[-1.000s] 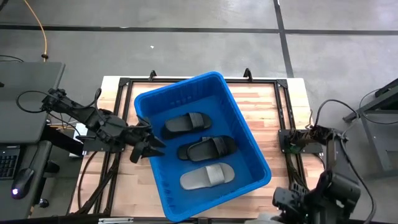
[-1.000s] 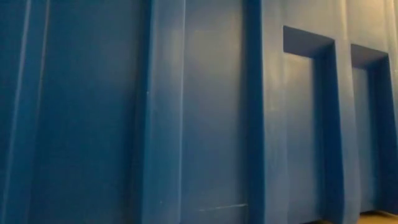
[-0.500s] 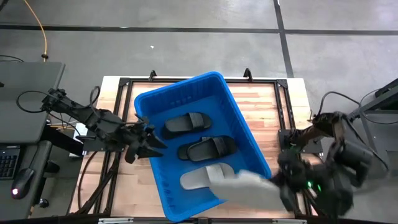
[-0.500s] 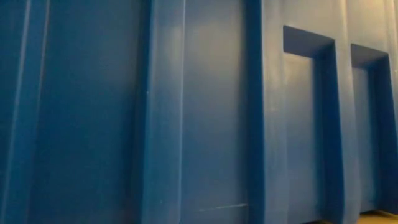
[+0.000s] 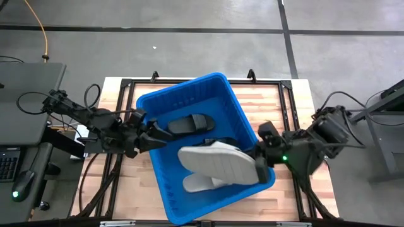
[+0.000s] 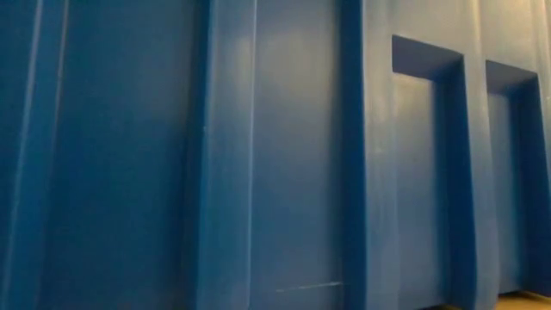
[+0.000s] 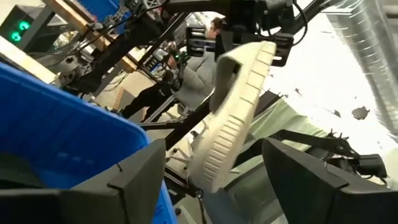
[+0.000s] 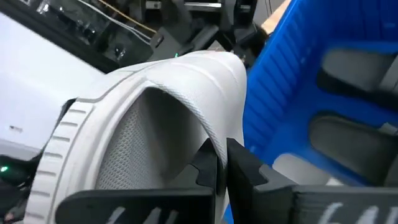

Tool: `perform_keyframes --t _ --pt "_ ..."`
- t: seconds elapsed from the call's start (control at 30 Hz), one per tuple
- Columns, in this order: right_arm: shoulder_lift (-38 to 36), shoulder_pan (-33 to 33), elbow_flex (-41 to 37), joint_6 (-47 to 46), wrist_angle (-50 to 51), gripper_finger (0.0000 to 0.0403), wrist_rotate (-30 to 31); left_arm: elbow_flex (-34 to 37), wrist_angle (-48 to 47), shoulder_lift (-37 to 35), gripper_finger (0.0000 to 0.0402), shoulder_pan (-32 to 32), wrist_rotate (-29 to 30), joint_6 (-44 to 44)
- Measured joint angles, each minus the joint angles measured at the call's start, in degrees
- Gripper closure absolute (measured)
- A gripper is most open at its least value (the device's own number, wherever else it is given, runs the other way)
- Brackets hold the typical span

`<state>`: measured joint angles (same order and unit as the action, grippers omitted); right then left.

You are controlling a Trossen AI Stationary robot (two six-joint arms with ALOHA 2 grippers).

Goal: Pick and place slides into bin
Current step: Put the white slide in the bin

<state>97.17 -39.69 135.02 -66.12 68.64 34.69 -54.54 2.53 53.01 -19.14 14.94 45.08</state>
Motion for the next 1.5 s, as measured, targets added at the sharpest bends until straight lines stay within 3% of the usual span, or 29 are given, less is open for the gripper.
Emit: perform_keyframes --t 0.33,0.5,0.7,1.0,1.3,1.5 --pt "0.02 5.68 -0.04 4.26 -1.22 0.0403 -3.35 0.00 0.78 0.06 0.0070 0.00 2.60 -1.60" --pt "0.02 8.87 -0.04 7.99 -5.76 0.0403 -3.52 0.00 0.65 0.59 0.0070 0.00 2.41 -2.29" --pt "0.21 13.00 -0.04 8.83 -7.33 0.0403 -8.03 0.00 0.72 0.57 0.0094 0.00 2.33 -1.97" --pt "2.19 16.55 -0.07 12.25 -9.34 0.0403 -12.96 0.00 0.72 0.57 0.0162 0.00 2.75 -2.53" --pt "2.29 17.21 -0.07 13.69 -9.07 0.0403 -13.80 -0.04 1.31 0.48 0.0362 -0.07 -2.58 -3.69" --pt "2.27 17.23 -0.07 14.06 -7.51 0.0385 -13.59 -0.03 0.61 -0.04 0.0360 -0.07 -1.46 -5.53"
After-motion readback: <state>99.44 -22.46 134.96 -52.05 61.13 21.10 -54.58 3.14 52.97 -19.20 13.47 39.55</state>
